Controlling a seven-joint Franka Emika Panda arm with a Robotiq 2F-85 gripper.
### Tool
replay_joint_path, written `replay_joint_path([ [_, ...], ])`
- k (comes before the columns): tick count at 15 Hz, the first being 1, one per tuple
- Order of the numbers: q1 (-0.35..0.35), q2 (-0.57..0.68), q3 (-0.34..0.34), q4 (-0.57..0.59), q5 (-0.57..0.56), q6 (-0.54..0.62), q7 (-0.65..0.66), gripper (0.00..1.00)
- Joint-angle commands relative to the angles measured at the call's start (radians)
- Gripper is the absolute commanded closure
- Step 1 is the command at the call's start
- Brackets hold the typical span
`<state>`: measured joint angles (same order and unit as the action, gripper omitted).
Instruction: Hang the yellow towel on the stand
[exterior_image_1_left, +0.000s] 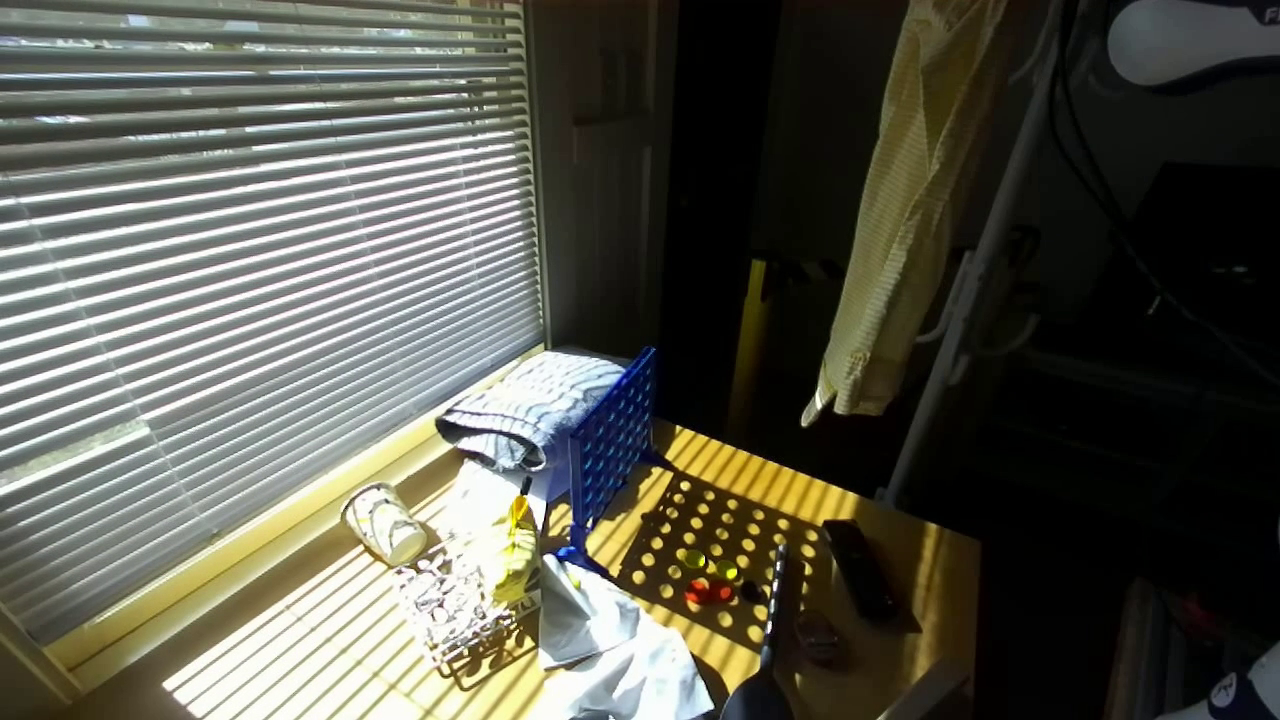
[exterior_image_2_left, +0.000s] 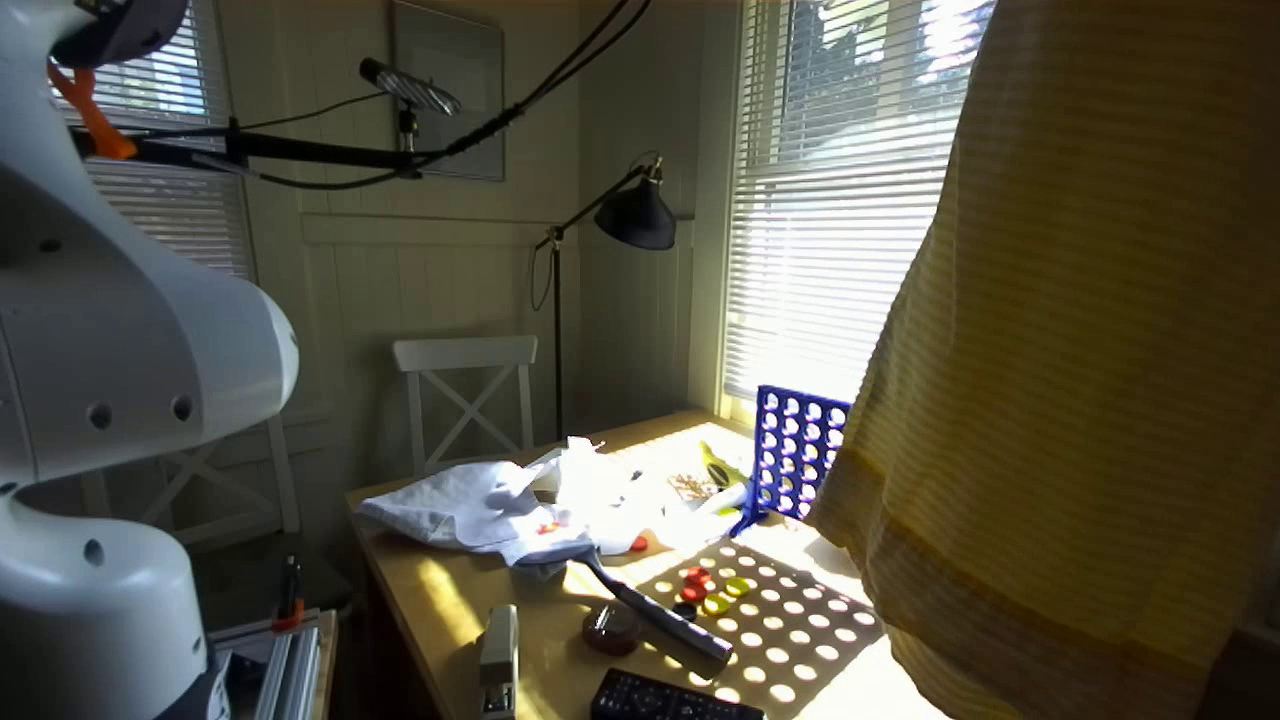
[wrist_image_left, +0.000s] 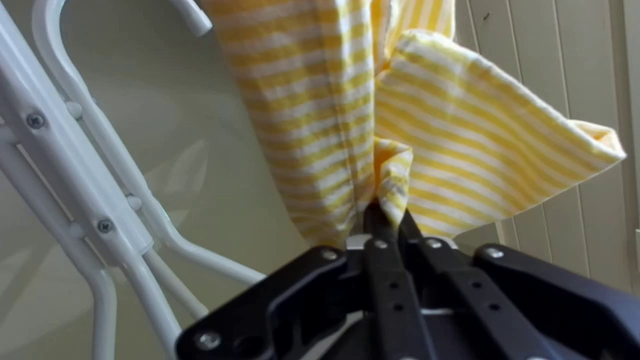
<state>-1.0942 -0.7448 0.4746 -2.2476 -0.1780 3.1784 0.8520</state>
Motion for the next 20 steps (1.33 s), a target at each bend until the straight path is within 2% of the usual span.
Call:
replay_joint_path([
  [1,-0.068,-0.055,0.009,0.003,0.096,0.045,-0.065,0.99],
  [7,-0.131,-0.096,-0.021,-0.007,0.214,0.098,-0.167,0.99],
  [11,-0.210,-0.091,-0.014,-0.004,0.292,0.125,-0.208,0.99],
  [17,-0.277,-0.042,0.037,-0.011,0.377,0.196,-0.253,0.99],
  [20,-0.261,-0.026,0.071,-0.016,0.410,0.206,-0.281,0.99],
])
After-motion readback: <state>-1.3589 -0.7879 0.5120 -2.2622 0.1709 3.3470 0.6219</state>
